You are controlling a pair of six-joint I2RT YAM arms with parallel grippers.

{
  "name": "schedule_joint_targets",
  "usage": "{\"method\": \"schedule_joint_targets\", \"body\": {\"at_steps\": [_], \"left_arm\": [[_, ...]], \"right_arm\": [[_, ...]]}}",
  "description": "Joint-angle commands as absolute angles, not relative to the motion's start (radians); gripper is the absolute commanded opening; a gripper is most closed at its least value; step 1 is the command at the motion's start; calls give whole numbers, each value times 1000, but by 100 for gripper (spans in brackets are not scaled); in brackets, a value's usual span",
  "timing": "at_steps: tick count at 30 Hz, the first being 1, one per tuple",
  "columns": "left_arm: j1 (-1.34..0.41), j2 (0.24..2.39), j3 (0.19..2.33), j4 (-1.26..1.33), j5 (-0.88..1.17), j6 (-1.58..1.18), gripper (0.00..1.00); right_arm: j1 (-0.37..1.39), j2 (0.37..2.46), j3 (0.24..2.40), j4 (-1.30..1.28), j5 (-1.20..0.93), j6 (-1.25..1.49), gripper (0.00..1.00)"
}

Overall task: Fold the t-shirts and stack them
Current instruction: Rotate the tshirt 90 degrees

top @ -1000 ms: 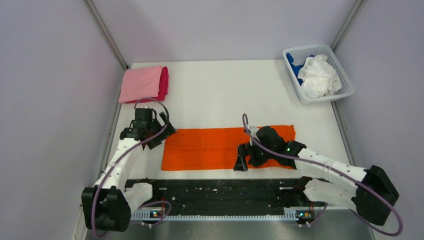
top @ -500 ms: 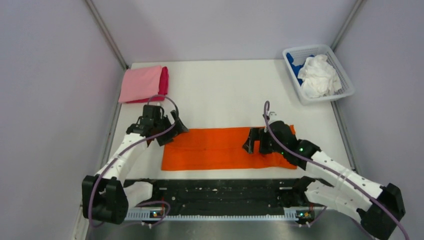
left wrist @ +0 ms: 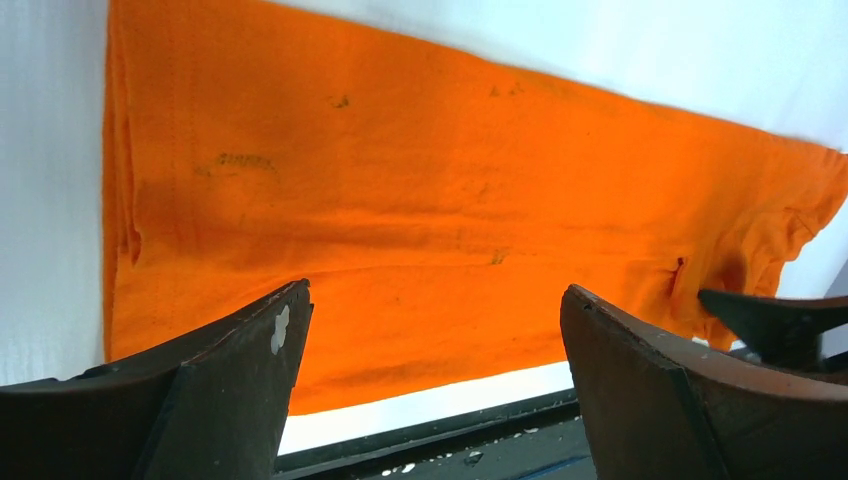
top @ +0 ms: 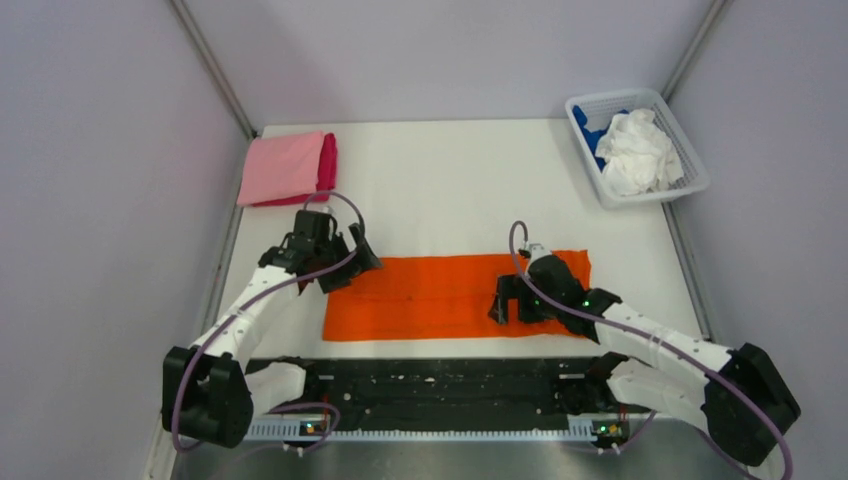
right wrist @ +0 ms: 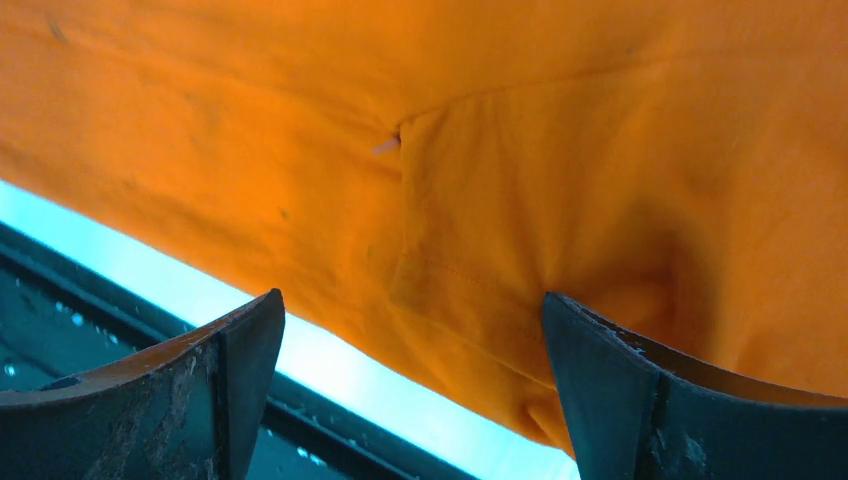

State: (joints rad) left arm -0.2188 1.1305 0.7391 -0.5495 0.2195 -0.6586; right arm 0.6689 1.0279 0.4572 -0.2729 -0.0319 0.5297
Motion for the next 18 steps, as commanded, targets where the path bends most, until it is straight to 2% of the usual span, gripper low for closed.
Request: {"method": "schedule_joint_targets", "body": {"at_steps": [1, 6, 11, 18], "left_arm": [[-223, 1125, 794, -556, 183, -643, 99], [-222, 1157, 821, -547, 194, -640, 99], [-232, 1203, 843, -516, 261, -641, 99], [-297, 1260, 795, -470, 297, -640, 99]], "right_arm": [[666, 875, 333, -257, -155, 610, 99], [672, 779, 264, -178, -268, 690, 99], [672, 771, 364, -353, -60, 732, 99], [668, 753, 548, -494, -6, 725, 99]]}}
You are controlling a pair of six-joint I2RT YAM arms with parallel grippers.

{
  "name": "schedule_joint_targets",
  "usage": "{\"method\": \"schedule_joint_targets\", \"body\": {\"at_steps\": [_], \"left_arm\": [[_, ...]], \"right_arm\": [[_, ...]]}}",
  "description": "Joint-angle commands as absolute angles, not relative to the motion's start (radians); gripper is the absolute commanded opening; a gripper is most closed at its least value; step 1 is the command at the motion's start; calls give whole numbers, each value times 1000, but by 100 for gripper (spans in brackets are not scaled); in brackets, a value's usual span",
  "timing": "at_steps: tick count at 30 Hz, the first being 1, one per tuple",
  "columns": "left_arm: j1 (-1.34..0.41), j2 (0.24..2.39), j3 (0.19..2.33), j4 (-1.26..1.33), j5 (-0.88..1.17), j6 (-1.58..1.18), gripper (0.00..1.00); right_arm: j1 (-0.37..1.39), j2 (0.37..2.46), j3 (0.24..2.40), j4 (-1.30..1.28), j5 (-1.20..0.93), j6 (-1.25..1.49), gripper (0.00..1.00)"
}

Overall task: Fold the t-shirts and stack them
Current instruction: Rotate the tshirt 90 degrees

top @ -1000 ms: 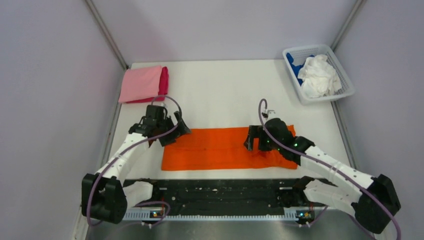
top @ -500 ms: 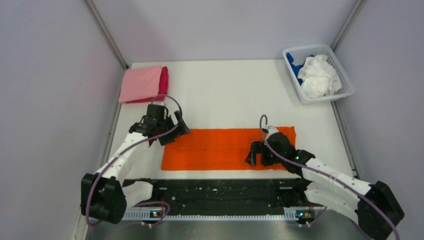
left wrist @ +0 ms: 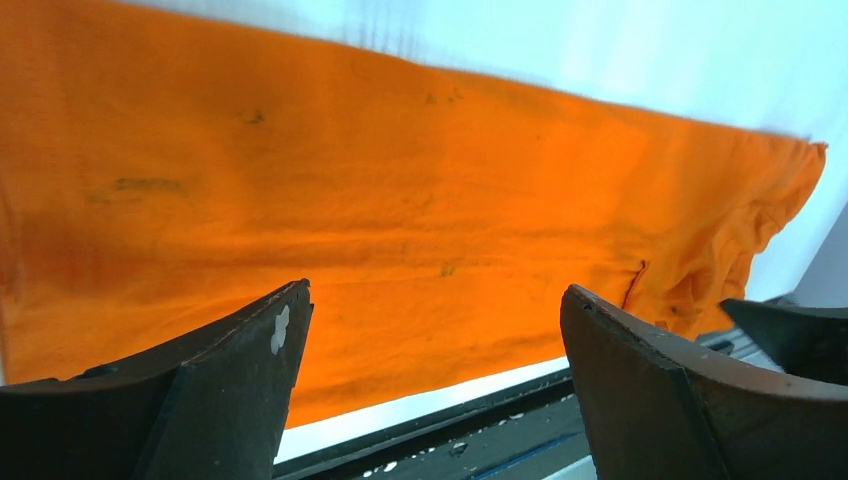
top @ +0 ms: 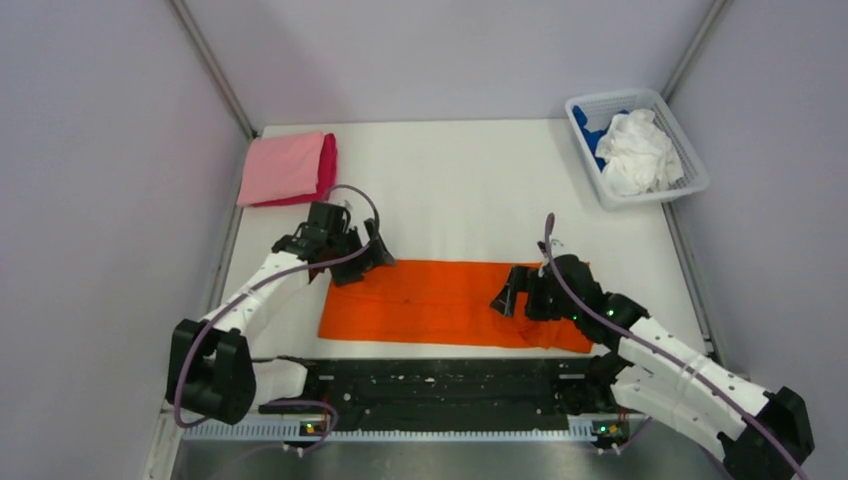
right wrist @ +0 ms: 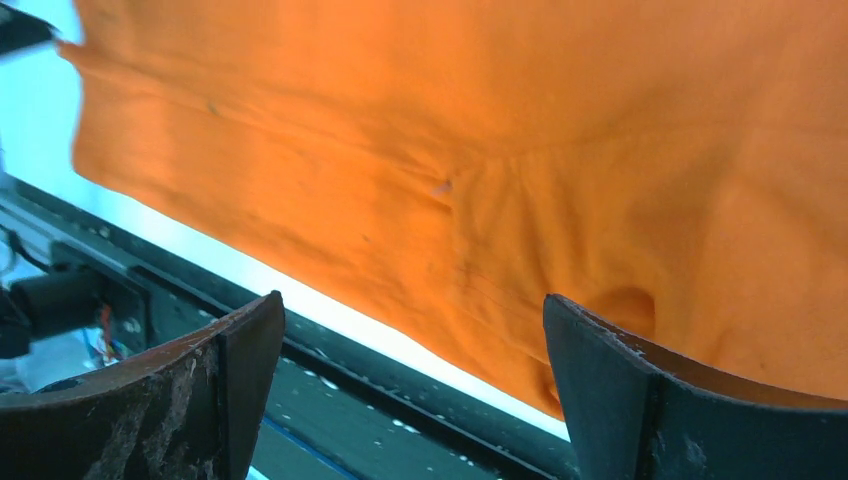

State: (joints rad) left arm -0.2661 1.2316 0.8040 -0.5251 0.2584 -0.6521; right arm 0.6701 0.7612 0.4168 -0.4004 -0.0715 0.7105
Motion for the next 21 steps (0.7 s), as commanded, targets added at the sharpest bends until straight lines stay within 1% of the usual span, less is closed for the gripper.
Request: {"method": "schedule_joint_targets", "body": {"at_steps": [1, 4, 7, 11, 14, 18, 21], "left_arm": [[-308, 1271, 780, -469, 295, -637, 99], [-327, 1303, 732, -443, 293, -633, 99], [-330, 1320, 687, -416, 294, -630, 99], [-331, 1333, 645, -401, 274, -640, 99], [-335, 1334, 626, -391, 273, -657, 99], [-357, 1316, 595, -347, 284, -709, 99], [-393, 1303, 590, -331, 296, -777, 99]], "right_arm": [[664, 772, 574, -561, 8, 734, 99], [660, 841, 585, -642, 43, 778, 99], [653, 897, 529, -632, 62, 853, 99], [605, 950, 451, -500, 38, 895, 99], [497, 1034, 431, -361, 6, 853, 99], [332, 1247, 498, -135, -110, 741, 99], [292, 1489, 673, -80, -127, 608, 99]]}}
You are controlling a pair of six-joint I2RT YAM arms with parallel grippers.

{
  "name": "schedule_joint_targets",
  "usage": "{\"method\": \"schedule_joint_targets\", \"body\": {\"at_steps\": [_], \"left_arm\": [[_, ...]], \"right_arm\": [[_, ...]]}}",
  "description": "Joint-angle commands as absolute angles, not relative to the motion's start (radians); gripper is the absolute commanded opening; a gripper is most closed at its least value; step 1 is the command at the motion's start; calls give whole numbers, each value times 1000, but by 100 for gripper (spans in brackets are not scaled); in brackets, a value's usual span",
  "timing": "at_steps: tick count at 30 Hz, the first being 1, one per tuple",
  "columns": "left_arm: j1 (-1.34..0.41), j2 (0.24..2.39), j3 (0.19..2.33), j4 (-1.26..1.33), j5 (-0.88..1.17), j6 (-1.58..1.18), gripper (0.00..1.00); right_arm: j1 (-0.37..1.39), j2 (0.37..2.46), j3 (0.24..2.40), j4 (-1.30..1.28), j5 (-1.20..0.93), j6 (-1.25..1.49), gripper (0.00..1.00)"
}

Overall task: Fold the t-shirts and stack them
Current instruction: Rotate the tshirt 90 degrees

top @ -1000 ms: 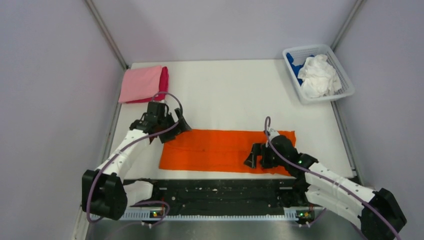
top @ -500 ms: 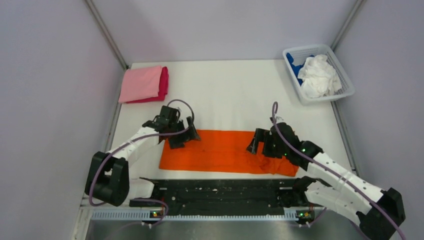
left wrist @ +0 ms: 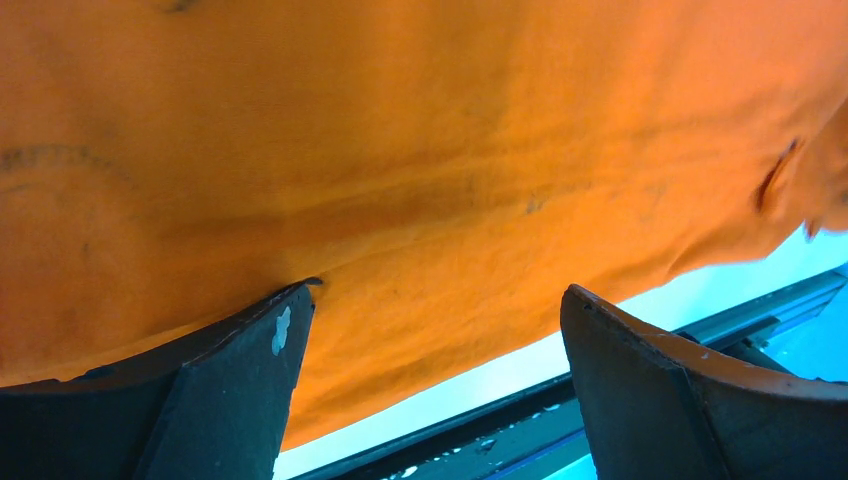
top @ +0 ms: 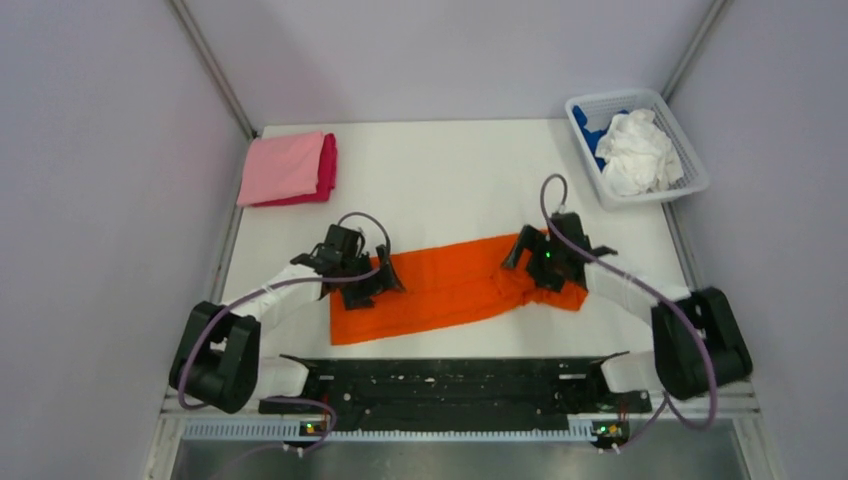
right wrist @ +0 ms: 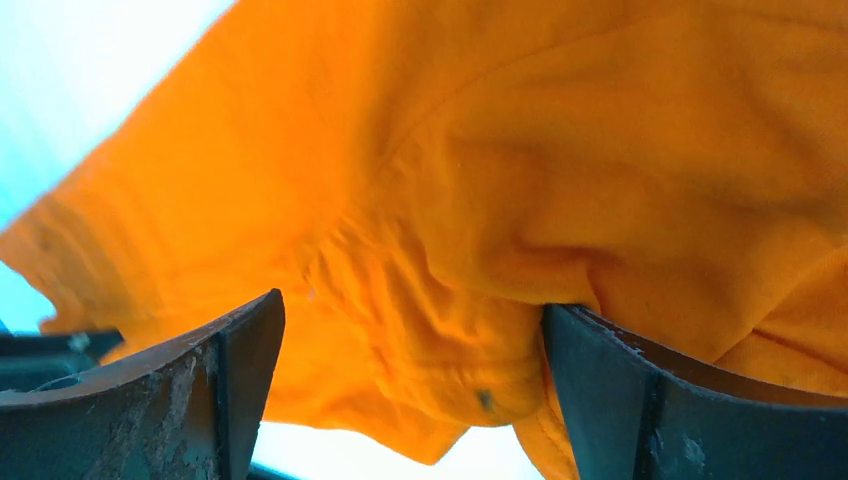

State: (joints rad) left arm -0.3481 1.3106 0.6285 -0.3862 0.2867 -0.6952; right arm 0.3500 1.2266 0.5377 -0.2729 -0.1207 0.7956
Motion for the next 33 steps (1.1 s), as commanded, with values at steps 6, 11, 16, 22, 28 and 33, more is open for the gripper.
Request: {"method": "schedule_joint_targets", "body": {"at_steps": [6, 11, 16, 22, 28, 33], "left_arm": [[-545, 1255, 561, -213, 229, -953, 99], [-678, 1348, 606, -73, 164, -1042, 99], [-787, 1557, 760, -27, 166, -1003, 99], [-842, 1753, 937, -9, 221, -973, 99], [-865, 1727, 1026, -49, 199, -941, 99], [-894, 1568, 1048, -236, 58, -849, 99]], "right_arm": [[283, 1945, 1170, -104, -187, 430, 99], [300, 2290, 1689, -294, -352, 341, 99], [342, 2532, 2049, -291, -446, 345, 99], [360, 2763, 2408, -269, -527, 336, 99], [360, 2638, 2435, -257, -477, 253, 99], [360, 2368, 2303, -265, -443, 209, 99]]}}
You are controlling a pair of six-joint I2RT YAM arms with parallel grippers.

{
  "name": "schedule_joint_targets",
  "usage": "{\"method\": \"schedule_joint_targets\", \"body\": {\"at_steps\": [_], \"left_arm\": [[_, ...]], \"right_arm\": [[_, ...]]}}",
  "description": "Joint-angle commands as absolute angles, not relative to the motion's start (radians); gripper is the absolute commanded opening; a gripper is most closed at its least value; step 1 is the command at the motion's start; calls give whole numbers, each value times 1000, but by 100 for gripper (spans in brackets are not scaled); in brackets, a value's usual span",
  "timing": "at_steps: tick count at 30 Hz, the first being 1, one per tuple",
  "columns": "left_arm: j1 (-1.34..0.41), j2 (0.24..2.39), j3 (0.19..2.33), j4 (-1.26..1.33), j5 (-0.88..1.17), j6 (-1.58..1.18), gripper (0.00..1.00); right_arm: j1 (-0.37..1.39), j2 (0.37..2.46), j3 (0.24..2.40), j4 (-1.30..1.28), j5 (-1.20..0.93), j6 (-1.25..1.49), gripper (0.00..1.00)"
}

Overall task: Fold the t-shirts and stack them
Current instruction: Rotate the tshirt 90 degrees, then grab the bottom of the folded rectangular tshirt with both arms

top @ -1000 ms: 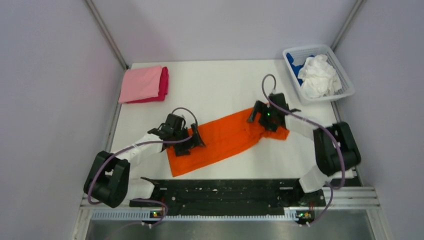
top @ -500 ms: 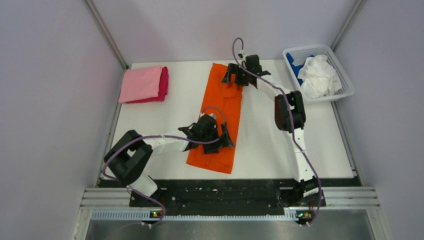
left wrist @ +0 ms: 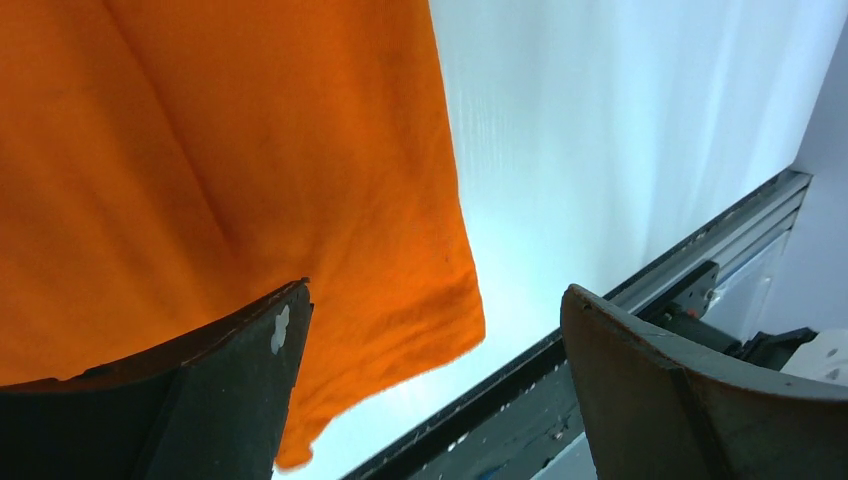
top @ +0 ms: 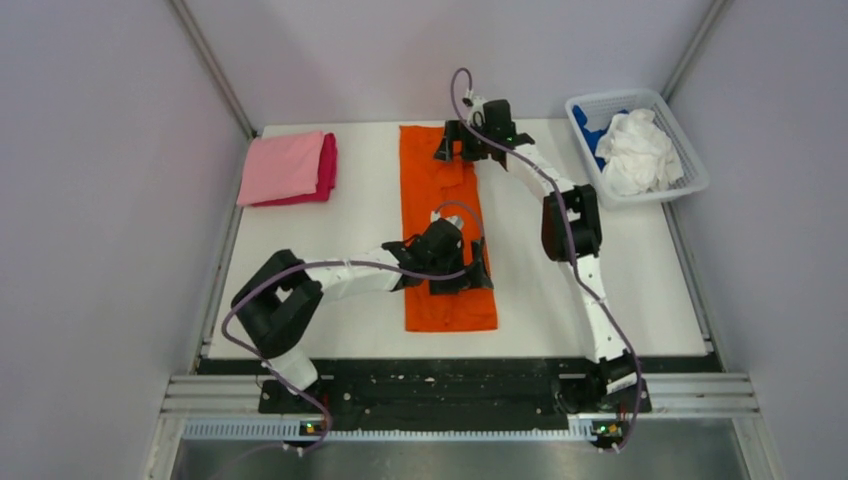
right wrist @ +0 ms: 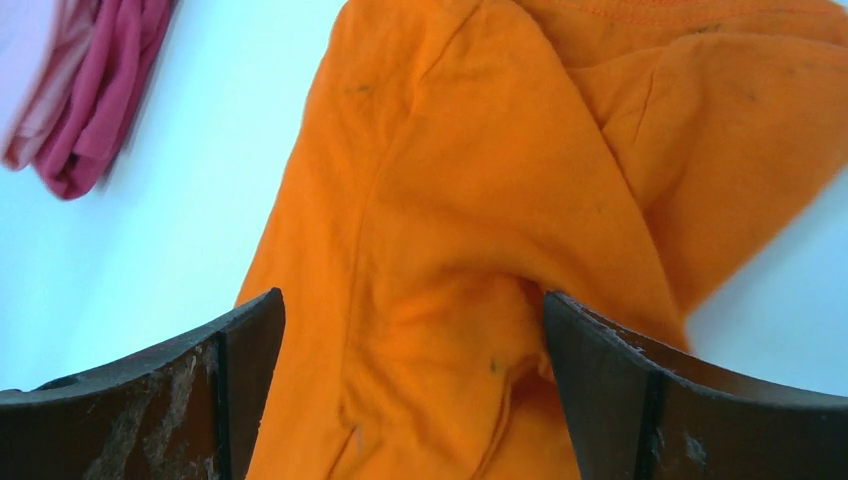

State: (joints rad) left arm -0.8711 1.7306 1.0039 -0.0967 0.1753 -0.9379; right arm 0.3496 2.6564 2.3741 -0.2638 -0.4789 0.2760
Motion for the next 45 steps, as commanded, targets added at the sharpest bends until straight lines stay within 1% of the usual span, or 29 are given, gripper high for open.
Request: {"method": "schedule_joint_targets", "body": {"at_steps": [1, 3, 7, 9, 12, 15, 17, 18, 20, 22, 24, 28, 31, 33, 34, 35, 37, 38, 40, 43, 44, 45], "left_arm": [[-896, 1527, 1034, -276, 26, -838, 99], [-896, 1416, 984, -366, -60, -838, 99], [-895, 1195, 838, -521, -241, -894, 99], [-892, 1093, 744, -535, -305, -909, 99], [-883, 993, 640, -545, -283, -918, 99], [-878, 970, 588, -545, -213, -920, 99], [-878, 975, 549, -538, -205, -960, 95], [-877, 977, 522, -508, -185, -982, 93], [-877, 986, 471, -377, -111, -997, 83], [-877, 1010, 441, -300, -68, -1021, 79], [-877, 1040, 443, -283, -61, -1020, 76], [-878, 1126, 488, -304, -53, -992, 65], [-877, 1183, 505, -281, -36, -985, 53], [-877, 1214, 511, -270, -22, -977, 45], [-877, 1225, 515, -267, -13, -973, 39], [-877, 1234, 517, -266, -8, -969, 32], [-877, 1243, 518, -273, -11, -969, 2], [-877, 1243, 518, -282, -13, -969, 0], [-879, 1231, 517, -293, -13, -967, 0], [-879, 1192, 497, -303, -5, -971, 0], [-879, 1174, 491, -316, 10, -973, 0], [-880, 1153, 486, -332, 30, -975, 0]], "right_arm": [[362, 2303, 2227, -261, -419, 211, 99], [366, 2159, 2025, -231, -353, 219, 99], [382, 1808, 1493, -86, -210, 279, 99], [409, 1661, 1256, -57, -171, 327, 99], [488, 1473, 967, -66, -109, 443, 98], [578, 1344, 778, -110, -60, 528, 95], [620, 1274, 683, -141, -56, 579, 92], [637, 1244, 646, -160, -55, 607, 90], [670, 1185, 572, -186, -67, 650, 85], [692, 1141, 536, -210, -80, 670, 80], [708, 1114, 519, -243, -92, 685, 74], [745, 1116, 480, -246, -97, 730, 64], [758, 1136, 447, -216, -106, 759, 59], [758, 1147, 439, -218, -85, 767, 57], [758, 1150, 432, -216, -76, 769, 56], [758, 1153, 424, -205, -72, 773, 53], [758, 1170, 409, -185, -79, 780, 44], [761, 1182, 406, -183, -84, 786, 37], [777, 1187, 397, -178, -74, 805, 21], [821, 1156, 377, -178, -59, 841, 3], [835, 1135, 368, -189, -61, 856, 0], [852, 1113, 359, -206, -58, 875, 0]]}}
